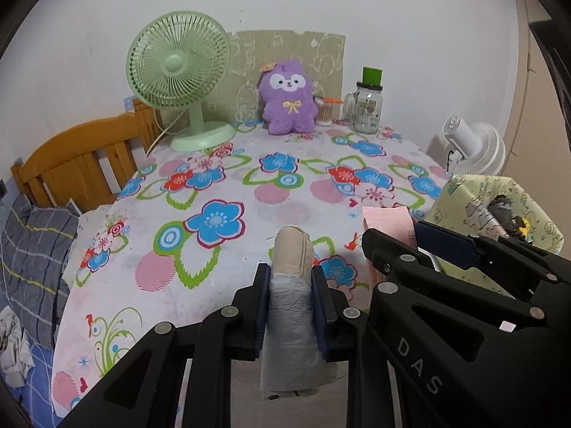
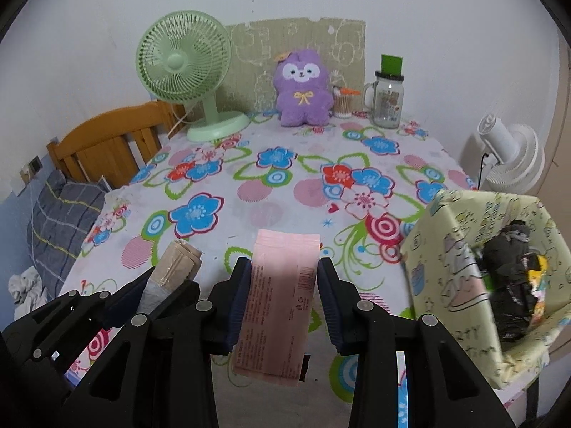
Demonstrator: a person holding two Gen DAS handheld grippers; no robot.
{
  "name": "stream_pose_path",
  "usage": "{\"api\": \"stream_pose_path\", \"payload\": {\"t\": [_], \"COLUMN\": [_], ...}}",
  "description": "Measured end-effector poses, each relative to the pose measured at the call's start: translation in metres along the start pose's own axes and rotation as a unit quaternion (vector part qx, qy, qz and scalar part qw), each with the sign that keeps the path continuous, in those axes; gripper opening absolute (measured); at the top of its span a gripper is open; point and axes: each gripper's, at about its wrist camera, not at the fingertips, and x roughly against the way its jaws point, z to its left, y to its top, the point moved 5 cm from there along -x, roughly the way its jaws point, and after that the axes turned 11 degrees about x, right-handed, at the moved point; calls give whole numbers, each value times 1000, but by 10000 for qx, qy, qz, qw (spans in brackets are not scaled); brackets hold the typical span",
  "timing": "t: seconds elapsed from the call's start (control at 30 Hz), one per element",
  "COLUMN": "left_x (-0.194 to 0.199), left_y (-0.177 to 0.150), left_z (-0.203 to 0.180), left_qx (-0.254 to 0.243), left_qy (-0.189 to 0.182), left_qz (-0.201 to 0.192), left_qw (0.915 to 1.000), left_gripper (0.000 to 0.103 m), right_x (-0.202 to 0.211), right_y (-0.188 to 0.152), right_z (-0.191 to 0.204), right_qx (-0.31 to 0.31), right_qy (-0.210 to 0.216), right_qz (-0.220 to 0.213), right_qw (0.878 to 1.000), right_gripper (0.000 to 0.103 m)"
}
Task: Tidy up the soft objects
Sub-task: 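Lift and carry the white roll and pink packet over the box with both tools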
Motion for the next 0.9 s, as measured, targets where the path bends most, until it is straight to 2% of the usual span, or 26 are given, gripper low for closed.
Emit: {"api": "stream_pose_path", "payload": {"t": [0.9], "left_x": [73], "left_y": [31], "left_z": [-63], "left_qx": [-218], "left_qy": [-49], "left_qz": [-686], "left_qw": [9974], "left_gripper": [21], "right_x": [95], "right_y": [24], "right_z": [-46], "right_qx": [-6], "right_qy": [84], "right_qz": [-709], "right_qw": [9974], "right_gripper": [41]}}
